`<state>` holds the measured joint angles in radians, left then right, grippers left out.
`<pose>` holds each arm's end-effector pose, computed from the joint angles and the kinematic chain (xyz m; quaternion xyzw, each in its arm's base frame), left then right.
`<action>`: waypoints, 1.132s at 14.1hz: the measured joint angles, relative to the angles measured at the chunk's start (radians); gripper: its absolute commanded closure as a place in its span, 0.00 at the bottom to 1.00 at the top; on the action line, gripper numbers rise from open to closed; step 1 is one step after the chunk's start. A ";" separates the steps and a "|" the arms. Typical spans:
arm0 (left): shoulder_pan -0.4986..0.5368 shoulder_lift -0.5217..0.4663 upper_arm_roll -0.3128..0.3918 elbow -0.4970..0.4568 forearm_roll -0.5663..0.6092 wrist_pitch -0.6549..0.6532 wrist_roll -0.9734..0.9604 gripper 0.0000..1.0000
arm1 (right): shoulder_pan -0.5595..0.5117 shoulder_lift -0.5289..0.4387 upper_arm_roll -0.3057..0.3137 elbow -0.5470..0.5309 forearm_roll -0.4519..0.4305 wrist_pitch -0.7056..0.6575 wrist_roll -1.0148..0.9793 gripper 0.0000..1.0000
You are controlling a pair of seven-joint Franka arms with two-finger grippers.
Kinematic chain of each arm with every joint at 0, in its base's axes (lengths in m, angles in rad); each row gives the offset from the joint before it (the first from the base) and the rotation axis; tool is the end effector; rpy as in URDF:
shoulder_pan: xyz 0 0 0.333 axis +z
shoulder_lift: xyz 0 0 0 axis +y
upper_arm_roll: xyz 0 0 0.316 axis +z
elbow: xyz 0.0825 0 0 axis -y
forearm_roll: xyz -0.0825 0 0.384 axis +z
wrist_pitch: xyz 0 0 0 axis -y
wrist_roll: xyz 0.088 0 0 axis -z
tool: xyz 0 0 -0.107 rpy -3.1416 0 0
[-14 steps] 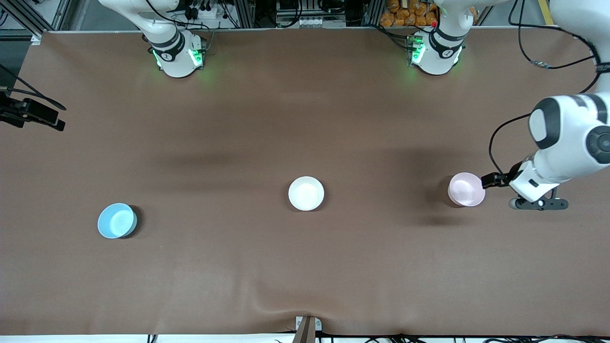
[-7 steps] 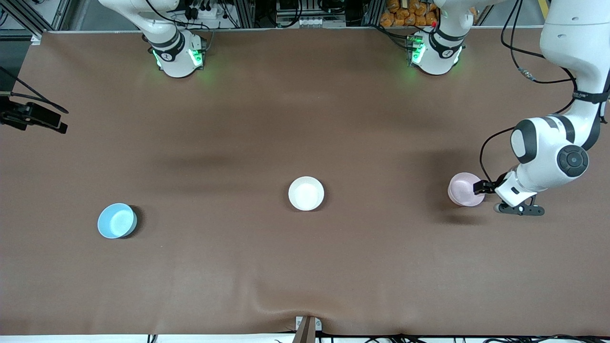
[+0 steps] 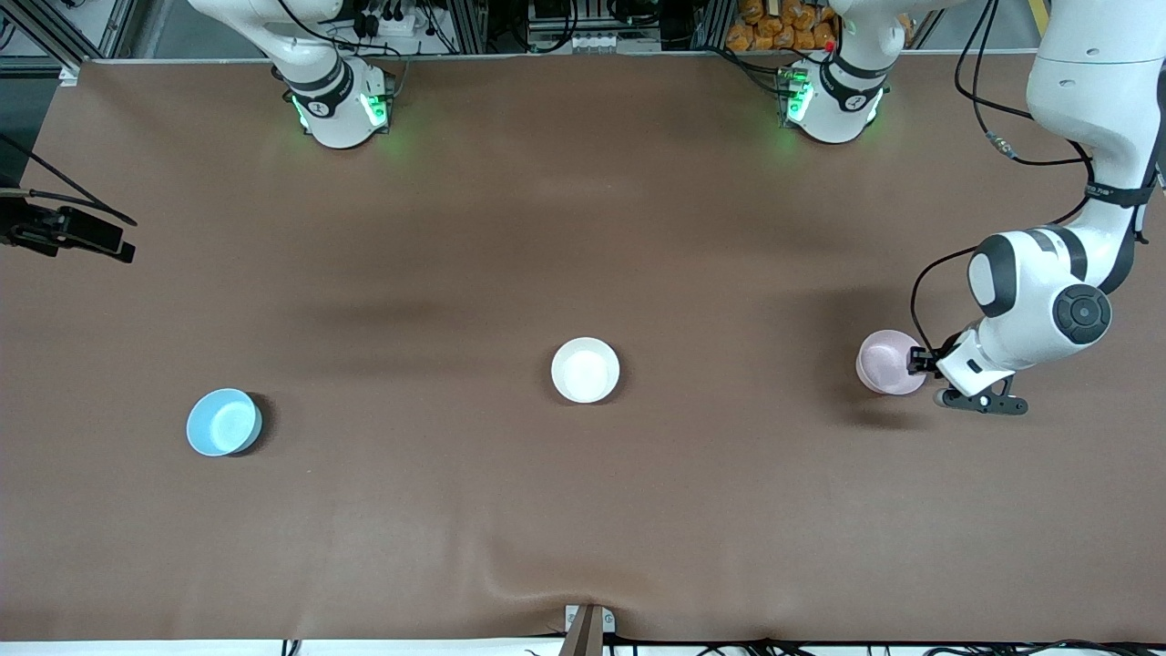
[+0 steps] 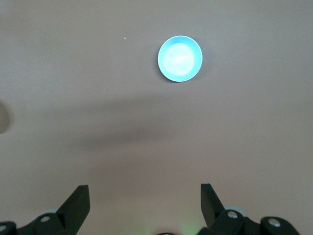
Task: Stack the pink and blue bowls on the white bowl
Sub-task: 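Reach the left gripper down and grasp the pink bowl rim, then carry the pink bowl onto the white bowl while the right gripper reaches out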
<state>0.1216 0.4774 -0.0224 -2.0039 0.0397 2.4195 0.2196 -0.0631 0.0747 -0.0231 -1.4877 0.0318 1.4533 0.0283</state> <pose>0.5974 0.0599 0.2109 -0.9967 0.0743 0.0316 0.0025 0.5632 -0.0444 0.6118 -0.9968 0.0561 0.0541 0.0166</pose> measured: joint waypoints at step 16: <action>-0.254 -0.019 -0.173 0.323 -0.001 -0.262 -0.634 1.00 | 0.000 0.006 0.000 0.002 0.000 0.001 0.000 0.00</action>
<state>-0.1320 0.4585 -0.1951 -1.6808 0.0384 2.1574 -0.4140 -0.0633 0.0805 -0.0233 -1.4854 0.0318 1.4544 0.0284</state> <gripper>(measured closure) 0.974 0.000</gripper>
